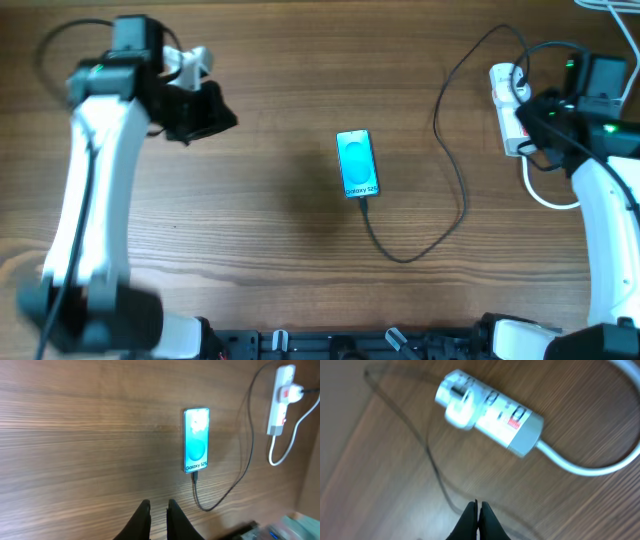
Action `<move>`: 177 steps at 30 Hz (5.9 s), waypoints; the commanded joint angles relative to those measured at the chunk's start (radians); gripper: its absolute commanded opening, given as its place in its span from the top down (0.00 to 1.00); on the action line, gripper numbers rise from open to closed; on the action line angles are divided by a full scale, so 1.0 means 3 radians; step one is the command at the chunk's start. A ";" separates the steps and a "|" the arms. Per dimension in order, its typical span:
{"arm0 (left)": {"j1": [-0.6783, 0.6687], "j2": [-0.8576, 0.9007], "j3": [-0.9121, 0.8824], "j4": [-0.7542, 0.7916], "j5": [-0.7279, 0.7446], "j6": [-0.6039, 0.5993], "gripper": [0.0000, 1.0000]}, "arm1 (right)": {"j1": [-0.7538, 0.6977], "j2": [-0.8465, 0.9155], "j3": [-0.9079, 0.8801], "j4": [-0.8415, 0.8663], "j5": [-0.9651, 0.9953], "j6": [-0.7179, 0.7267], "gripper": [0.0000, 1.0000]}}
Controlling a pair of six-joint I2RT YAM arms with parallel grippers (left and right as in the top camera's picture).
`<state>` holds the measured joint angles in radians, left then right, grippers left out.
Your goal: Plug charger to phone and switch on socket
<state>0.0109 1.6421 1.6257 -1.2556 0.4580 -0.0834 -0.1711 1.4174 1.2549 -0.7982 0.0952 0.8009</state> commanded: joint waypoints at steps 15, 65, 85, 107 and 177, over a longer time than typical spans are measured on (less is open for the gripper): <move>-0.0017 -0.2847 0.0037 -0.1428 -0.0921 0.0065 0.00 | -0.0216 0.1784 0.0047 0.1784 0.0736 -0.0727 0.95; -0.0017 -0.3532 -0.0841 -0.1336 -0.1371 0.0029 0.00 | 0.0202 0.1862 0.0050 0.1437 0.0416 -0.0876 0.95; -0.0008 -0.5456 -0.1080 -0.0071 -0.1595 0.0031 0.00 | 0.1109 -0.0514 0.0050 0.0604 0.0660 -0.0579 0.95; -0.0008 -0.5455 -0.4388 0.3471 -0.1241 -0.0009 0.00 | 0.1184 -0.1476 0.0050 -0.0099 0.0646 -0.0754 0.95; -0.0008 -0.5454 -0.4415 0.0919 -0.1242 -0.0009 0.00 | 0.0067 -0.4712 -0.4166 0.2729 0.0212 -0.2299 0.00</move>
<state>0.0078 0.0139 0.3012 -0.9733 0.0765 -0.0811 -0.1471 0.0147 0.0063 0.0151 0.1761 0.2214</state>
